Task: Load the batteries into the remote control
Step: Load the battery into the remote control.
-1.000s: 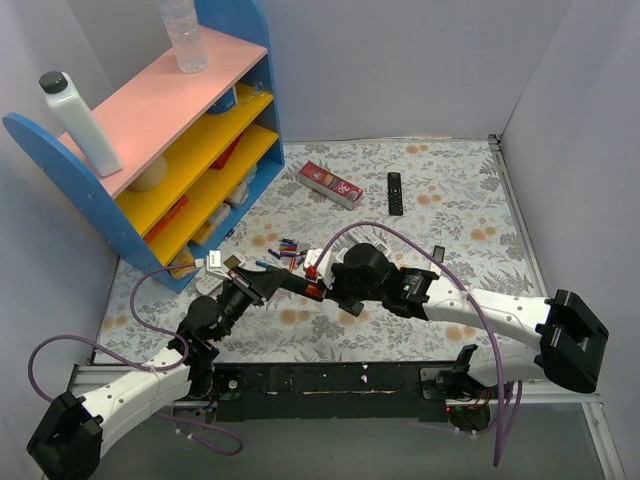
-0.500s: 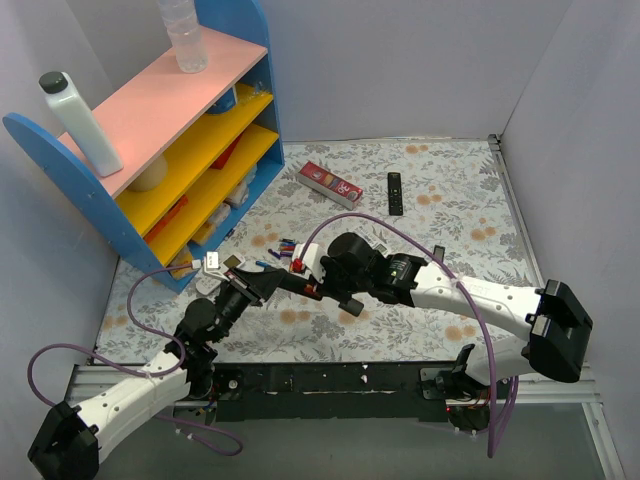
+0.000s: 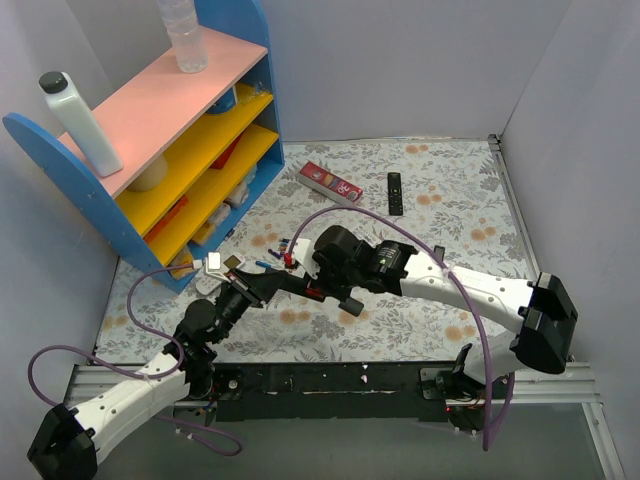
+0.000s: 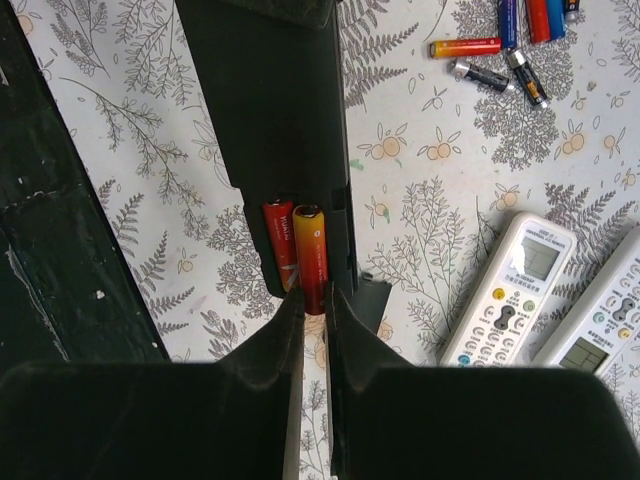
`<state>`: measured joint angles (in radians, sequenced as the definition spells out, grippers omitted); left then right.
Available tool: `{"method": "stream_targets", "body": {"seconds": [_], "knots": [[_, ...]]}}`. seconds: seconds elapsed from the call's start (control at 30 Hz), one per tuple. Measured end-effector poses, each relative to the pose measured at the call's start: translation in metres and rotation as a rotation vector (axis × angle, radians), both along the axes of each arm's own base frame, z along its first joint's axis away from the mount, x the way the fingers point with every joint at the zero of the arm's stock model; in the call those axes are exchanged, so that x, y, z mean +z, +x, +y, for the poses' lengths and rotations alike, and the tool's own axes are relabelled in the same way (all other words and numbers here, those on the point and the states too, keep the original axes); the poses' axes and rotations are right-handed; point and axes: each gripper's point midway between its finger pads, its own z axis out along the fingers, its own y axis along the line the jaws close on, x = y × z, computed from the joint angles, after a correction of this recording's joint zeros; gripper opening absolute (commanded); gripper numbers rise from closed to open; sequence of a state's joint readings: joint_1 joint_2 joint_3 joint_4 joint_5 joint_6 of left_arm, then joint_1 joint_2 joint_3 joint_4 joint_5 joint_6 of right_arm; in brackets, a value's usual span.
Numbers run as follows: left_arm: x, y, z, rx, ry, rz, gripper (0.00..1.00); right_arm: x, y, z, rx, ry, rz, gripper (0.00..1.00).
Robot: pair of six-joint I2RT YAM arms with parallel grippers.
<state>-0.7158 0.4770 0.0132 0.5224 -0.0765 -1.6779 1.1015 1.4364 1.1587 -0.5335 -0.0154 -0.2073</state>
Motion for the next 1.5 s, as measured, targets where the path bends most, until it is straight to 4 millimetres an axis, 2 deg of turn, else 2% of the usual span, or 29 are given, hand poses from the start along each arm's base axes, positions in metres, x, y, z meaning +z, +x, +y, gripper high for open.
{"method": "stream_targets", "body": {"seconds": [0.37,1.23,1.5], "knots": [[-0.001,0.0,-0.003,-0.011,0.029,-0.024,0.0,-0.002,0.001,-0.005,-0.048,-0.102,0.044,0.01],[0.007,0.0,-0.005,-0.021,-0.038,0.001,0.0,0.004,0.003,-0.005,-0.087,-0.149,0.064,0.02],[0.008,0.001,-0.002,-0.005,-0.079,0.035,0.0,0.008,0.004,-0.004,-0.086,-0.147,0.056,0.16]]}}
